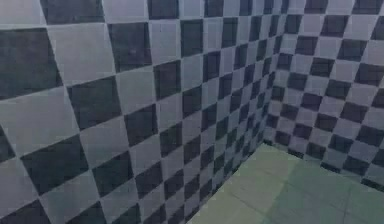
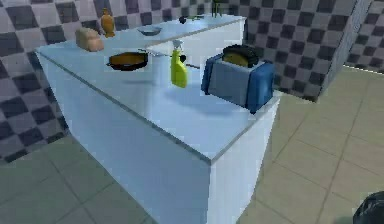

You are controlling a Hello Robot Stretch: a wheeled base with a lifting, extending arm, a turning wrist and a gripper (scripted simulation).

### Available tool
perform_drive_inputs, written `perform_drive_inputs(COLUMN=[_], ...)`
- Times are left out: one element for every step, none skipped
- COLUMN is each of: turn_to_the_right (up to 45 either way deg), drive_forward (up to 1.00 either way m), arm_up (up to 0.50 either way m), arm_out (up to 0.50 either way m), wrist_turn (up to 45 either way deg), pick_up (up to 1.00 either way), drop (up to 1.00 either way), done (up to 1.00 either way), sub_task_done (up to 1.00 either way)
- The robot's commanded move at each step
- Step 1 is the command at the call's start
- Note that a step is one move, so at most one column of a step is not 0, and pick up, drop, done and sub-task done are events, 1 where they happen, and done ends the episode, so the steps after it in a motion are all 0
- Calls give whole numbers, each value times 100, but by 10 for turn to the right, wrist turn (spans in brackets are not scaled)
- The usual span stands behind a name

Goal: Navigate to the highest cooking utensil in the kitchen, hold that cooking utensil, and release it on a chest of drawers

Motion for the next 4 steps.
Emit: perform_drive_inputs(turn_to_the_right=[360,30,0,450], drive_forward=[0,0,95,0], arm_up=[0,0,0,0], arm_out=[0,0,0,0], wrist_turn=[0,0,0,0], pick_up=[0,0,0,0], drop=[0,0,0,0], done=[0,0,0,0], sub_task_done=[0,0,0,0])
